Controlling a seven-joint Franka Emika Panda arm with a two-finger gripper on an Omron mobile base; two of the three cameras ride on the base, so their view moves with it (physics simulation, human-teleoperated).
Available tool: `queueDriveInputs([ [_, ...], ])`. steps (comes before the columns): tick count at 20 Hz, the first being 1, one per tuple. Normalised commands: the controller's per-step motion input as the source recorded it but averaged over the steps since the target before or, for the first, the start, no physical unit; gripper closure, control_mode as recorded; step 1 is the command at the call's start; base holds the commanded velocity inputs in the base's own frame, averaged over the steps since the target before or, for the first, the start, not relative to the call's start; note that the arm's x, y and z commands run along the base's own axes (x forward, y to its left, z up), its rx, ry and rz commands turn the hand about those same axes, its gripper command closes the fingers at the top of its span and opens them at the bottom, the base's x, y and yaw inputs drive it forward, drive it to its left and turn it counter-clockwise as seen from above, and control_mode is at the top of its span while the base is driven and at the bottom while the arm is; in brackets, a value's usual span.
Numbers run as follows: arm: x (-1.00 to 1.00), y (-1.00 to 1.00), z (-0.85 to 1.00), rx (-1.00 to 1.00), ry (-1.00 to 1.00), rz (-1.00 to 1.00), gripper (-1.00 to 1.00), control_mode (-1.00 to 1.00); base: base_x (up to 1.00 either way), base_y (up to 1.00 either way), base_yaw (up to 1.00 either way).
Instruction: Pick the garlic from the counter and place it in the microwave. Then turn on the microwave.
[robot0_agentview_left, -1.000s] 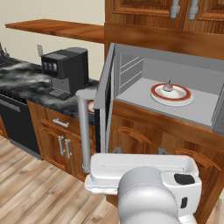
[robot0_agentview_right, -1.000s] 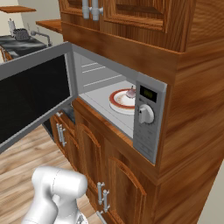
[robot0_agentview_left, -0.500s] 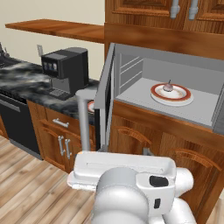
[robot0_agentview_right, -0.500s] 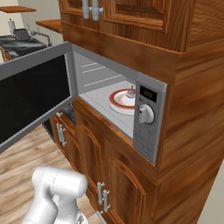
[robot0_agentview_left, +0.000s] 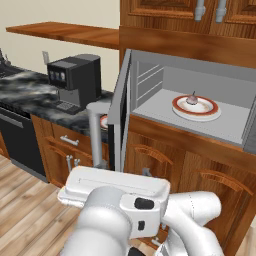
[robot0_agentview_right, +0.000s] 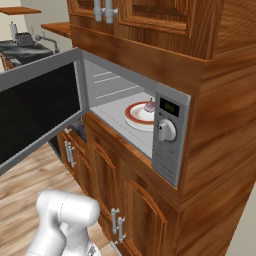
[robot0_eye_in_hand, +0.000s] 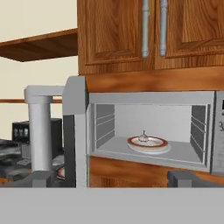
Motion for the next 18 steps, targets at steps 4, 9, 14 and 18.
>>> queueDriveInputs([
  [4, 0.40, 0.30, -0.20, 0.00, -0.02, -0.05, -1.00, -1.00, 0.00, 0.00, 0.00],
  [9, 0.38, 0.33, -0.17, 0.00, 0.00, -0.01, -1.00, -1.00, 0.00, 0.00, 0.00],
  [14, 0.30, 0.32, -0.18, 0.00, 0.00, 0.00, -1.00, -1.00, 0.00, 0.00, 0.00],
  [18, 0.30, 0.19, -0.17, 0.00, 0.00, 0.00, -1.00, -1.00, 0.00, 0.00, 0.00],
])
